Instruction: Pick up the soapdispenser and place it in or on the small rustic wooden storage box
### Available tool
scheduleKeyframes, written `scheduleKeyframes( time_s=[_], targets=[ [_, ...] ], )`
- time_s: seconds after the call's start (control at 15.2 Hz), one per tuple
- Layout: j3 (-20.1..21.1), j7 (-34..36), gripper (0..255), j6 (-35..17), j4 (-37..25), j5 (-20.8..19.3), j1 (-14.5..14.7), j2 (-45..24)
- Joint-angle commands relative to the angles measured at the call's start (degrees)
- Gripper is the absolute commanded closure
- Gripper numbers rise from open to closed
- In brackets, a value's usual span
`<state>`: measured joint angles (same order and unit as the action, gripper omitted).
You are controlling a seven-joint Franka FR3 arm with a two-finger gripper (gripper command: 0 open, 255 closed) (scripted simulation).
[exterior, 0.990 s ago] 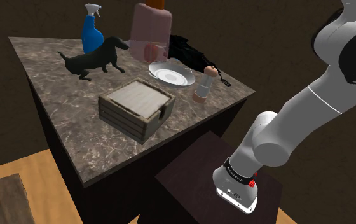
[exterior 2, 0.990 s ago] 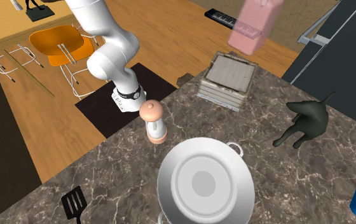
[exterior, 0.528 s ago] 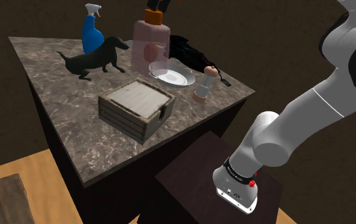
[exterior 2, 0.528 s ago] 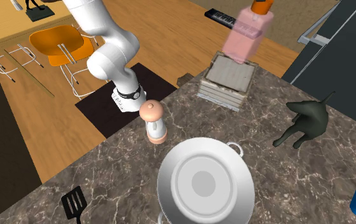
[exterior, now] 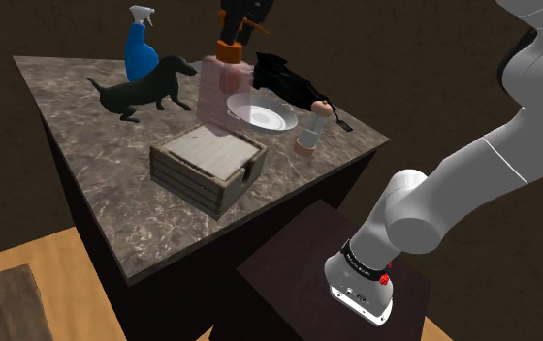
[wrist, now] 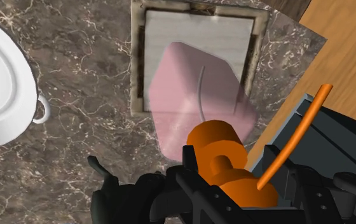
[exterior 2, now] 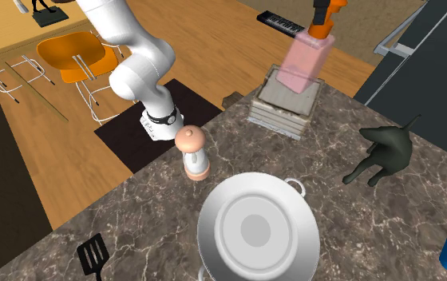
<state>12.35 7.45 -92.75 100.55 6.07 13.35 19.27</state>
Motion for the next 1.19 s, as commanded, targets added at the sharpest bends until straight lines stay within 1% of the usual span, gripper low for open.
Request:
scheduleKeyframes(
  time_s=[0.0, 0.4, 0.92, 0.99, 1.12],
  targets=[
    [-0.02, -0.16, 255, -1.6, 2.36, 0.17, 0.06, 0.8],
    [0.02, -0.57, 255, -6.2, 8.56, 0.55, 0.23, 2.41],
    [0.02, -0.57, 255, -6.2, 8.56, 0.55, 0.23, 2.41],
    [0.02, -0.57, 0, -6.2, 8.56, 0.55, 0.23, 2.41],
    [0.02, -0.57, 0, -6.2, 8.56, 0.55, 0.23, 2.41]
  ],
)
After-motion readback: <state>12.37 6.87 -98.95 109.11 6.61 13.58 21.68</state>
